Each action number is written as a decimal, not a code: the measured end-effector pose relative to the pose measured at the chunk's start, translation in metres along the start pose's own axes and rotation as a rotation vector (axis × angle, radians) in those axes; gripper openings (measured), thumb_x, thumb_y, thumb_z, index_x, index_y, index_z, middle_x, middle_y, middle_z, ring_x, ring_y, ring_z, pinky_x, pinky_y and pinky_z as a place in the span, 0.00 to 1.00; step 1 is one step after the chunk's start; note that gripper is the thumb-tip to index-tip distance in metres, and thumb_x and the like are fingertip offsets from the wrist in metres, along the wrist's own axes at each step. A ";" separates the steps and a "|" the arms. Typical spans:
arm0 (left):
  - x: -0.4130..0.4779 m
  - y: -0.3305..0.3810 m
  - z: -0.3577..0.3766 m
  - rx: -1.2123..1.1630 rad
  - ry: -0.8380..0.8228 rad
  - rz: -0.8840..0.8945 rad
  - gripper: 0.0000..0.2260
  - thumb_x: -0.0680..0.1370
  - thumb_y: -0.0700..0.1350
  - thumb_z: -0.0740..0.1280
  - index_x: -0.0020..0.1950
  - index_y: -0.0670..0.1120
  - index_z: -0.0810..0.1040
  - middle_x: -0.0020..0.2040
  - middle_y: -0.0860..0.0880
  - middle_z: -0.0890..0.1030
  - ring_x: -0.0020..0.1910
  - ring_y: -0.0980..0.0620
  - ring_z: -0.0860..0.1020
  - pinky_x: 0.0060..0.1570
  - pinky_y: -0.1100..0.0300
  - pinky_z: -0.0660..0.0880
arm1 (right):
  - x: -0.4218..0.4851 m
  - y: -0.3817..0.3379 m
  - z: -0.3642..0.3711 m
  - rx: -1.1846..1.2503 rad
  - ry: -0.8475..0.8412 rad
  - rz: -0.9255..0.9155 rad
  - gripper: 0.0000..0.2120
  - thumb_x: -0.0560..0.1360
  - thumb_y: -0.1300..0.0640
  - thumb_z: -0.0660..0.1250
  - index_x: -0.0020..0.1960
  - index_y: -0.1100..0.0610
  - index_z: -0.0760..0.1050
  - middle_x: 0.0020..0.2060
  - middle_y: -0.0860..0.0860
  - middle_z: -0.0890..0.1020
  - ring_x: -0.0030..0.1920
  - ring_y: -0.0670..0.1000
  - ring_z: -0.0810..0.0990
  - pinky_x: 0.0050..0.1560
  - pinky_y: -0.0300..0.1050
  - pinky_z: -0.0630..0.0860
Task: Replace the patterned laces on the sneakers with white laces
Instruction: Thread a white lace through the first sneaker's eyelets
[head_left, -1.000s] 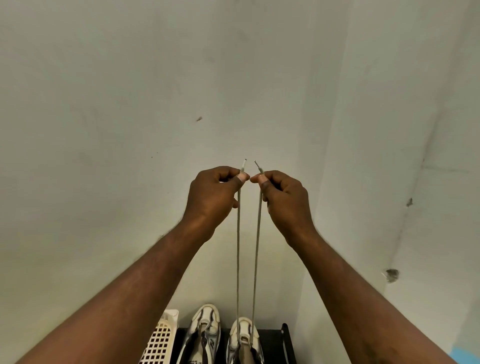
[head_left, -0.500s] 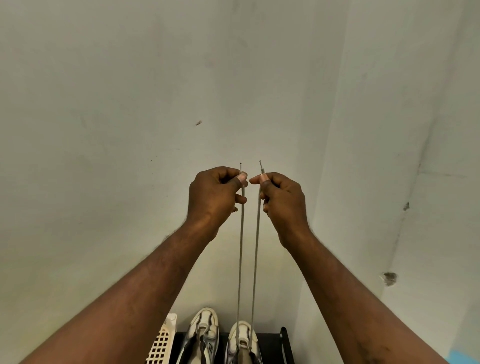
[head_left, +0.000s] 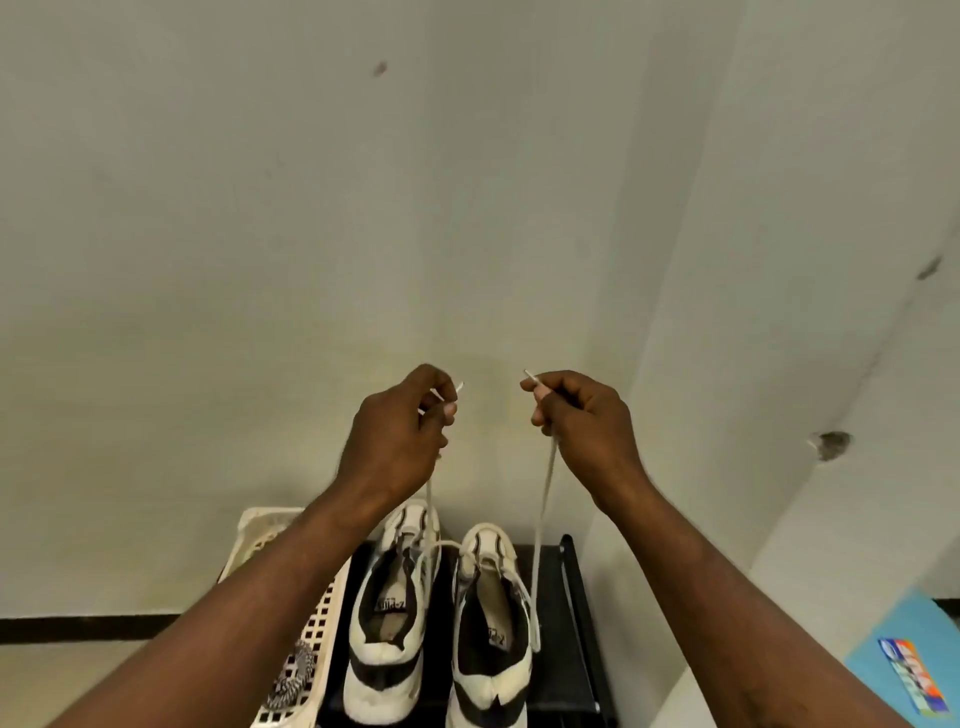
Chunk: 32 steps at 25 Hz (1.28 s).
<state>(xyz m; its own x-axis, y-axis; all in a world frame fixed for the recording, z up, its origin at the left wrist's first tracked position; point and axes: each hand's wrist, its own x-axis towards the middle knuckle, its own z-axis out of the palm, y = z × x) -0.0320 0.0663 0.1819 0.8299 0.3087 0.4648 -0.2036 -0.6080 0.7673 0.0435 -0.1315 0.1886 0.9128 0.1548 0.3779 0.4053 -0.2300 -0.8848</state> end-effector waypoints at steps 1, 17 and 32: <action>-0.009 -0.019 0.010 0.032 -0.044 -0.034 0.09 0.82 0.42 0.67 0.50 0.58 0.79 0.42 0.55 0.83 0.37 0.54 0.84 0.42 0.47 0.84 | -0.006 0.019 0.004 -0.037 -0.011 0.029 0.08 0.83 0.54 0.68 0.53 0.50 0.86 0.38 0.49 0.85 0.39 0.42 0.81 0.44 0.45 0.79; -0.089 -0.150 0.123 0.456 -0.344 -0.244 0.23 0.74 0.69 0.61 0.54 0.54 0.86 0.43 0.55 0.86 0.44 0.54 0.83 0.46 0.55 0.81 | -0.068 0.203 0.061 -0.304 -0.278 0.352 0.06 0.76 0.59 0.73 0.48 0.48 0.86 0.35 0.44 0.86 0.38 0.41 0.85 0.46 0.40 0.82; -0.069 -0.174 0.136 0.065 -0.411 -0.679 0.15 0.77 0.34 0.66 0.51 0.50 0.88 0.50 0.52 0.87 0.53 0.53 0.83 0.54 0.58 0.78 | -0.072 0.225 0.095 -0.495 -0.260 0.277 0.09 0.76 0.54 0.74 0.38 0.45 0.82 0.37 0.39 0.80 0.40 0.42 0.81 0.46 0.43 0.79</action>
<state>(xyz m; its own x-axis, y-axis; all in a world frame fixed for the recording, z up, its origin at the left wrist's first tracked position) 0.0165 0.0513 -0.0440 0.8895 0.3404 -0.3049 0.4355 -0.4289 0.7914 0.0644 -0.1034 -0.0634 0.9706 0.2401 0.0189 0.1874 -0.7032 -0.6859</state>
